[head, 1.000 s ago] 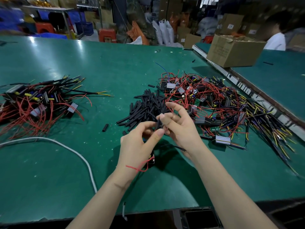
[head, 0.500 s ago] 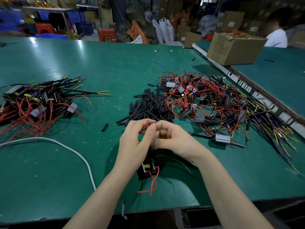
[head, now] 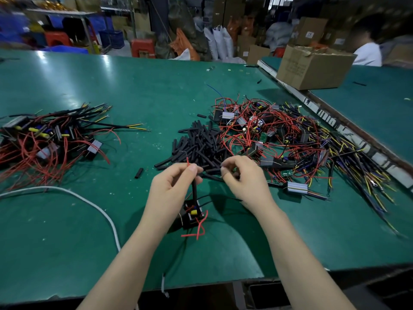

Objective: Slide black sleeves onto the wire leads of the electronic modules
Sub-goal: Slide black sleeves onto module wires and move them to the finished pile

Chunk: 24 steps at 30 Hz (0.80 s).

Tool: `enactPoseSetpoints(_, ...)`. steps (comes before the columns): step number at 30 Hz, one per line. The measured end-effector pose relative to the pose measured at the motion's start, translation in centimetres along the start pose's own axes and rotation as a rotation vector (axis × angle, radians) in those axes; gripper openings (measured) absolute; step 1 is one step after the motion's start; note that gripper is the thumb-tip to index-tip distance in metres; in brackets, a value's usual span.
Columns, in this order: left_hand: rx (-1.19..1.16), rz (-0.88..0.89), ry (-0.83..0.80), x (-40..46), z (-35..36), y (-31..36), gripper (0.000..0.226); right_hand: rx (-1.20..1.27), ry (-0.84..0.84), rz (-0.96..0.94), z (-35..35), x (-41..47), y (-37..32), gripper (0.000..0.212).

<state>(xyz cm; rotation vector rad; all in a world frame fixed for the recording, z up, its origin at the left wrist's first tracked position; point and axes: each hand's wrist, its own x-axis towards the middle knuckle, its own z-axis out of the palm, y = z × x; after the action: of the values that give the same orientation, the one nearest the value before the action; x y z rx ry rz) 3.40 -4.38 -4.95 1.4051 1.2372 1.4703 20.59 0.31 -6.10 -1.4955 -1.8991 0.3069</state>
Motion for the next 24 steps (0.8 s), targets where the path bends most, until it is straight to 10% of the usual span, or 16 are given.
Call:
enactPoseSetpoints(11,0.404,0.192,0.055,-0.4,0.3,-0.1,0.014,-0.428,-0.145,-0.023,0.9,-0.3,-0.6,0.024)
enactPoseSetpoints(17,0.454,0.207,0.106,-0.8,1.3,-0.3,0.031,0.144,0.186,0.111,0.2,-0.9,-0.7,0.015)
enactPoseSetpoints(24,0.517,0.266,0.082,-0.9,1.1,-0.7,0.032,0.055,-0.067,0.000,-0.4,-2.4,-0.1,0.028)
